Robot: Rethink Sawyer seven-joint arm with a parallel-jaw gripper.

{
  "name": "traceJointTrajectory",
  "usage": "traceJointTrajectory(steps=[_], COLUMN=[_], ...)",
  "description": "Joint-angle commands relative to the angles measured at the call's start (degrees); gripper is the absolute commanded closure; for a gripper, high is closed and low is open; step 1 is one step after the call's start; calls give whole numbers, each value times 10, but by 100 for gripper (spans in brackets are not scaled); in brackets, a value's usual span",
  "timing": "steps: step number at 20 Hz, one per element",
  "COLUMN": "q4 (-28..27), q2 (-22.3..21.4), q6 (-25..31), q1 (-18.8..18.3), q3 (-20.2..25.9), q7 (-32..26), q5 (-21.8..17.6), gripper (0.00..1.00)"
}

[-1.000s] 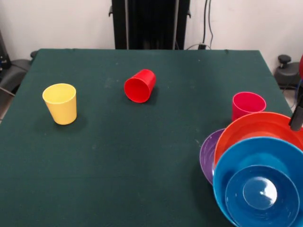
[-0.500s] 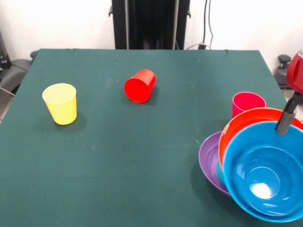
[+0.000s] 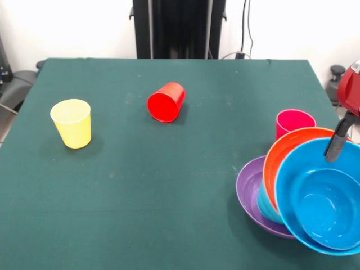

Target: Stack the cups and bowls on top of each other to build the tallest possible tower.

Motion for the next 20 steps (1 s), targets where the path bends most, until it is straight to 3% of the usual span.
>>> traceJointTrajectory(steps=[1,13,20], q4=[89,154,247], q2=[-40,-82,-171], q6=[-1,-14,-12], q1=[-3,-3,-23], q3=[61,83,112], q7=[16,-28,-151], q5=[-16,-30,-56], gripper=[0,0,0])
